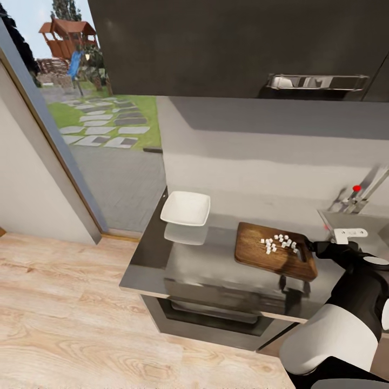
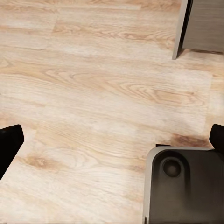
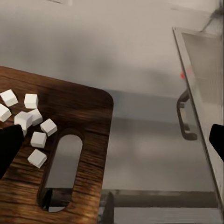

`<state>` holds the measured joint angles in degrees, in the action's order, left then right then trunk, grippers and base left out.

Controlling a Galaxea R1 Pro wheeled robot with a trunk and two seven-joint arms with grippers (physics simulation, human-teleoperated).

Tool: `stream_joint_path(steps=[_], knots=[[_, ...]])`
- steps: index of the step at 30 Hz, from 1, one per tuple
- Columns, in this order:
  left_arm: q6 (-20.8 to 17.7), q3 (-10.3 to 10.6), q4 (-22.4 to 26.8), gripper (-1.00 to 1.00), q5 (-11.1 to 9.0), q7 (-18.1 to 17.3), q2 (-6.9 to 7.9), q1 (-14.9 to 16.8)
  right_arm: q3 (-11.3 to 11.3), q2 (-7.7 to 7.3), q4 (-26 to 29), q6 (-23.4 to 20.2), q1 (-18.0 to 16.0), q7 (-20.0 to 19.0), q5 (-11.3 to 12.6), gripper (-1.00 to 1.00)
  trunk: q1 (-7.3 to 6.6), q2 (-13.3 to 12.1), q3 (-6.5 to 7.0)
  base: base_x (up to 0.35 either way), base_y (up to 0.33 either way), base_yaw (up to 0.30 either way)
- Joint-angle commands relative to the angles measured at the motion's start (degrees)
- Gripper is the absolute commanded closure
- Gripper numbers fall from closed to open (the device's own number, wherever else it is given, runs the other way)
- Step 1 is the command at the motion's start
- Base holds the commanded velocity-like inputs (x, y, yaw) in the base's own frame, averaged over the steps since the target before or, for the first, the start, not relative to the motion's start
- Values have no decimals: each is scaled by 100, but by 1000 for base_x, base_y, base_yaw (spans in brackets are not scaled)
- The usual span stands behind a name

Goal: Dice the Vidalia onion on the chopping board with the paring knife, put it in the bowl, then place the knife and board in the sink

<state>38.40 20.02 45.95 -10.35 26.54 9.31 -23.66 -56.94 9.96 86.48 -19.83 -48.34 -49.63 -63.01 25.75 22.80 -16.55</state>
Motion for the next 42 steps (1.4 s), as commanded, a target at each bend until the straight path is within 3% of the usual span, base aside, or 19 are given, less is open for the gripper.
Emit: stream_joint_path(steps=[1,42], knots=[[16,37,1,-100,-39,36,10,2,-10,4,9,-13,-9,-10,-27,-100,4,12,-18,0,0,0],[18,37,-50,-100,-45,36,1,2,-10,4,9,-12,-9,15,-18,-100,4,12,-69,0,0,0]])
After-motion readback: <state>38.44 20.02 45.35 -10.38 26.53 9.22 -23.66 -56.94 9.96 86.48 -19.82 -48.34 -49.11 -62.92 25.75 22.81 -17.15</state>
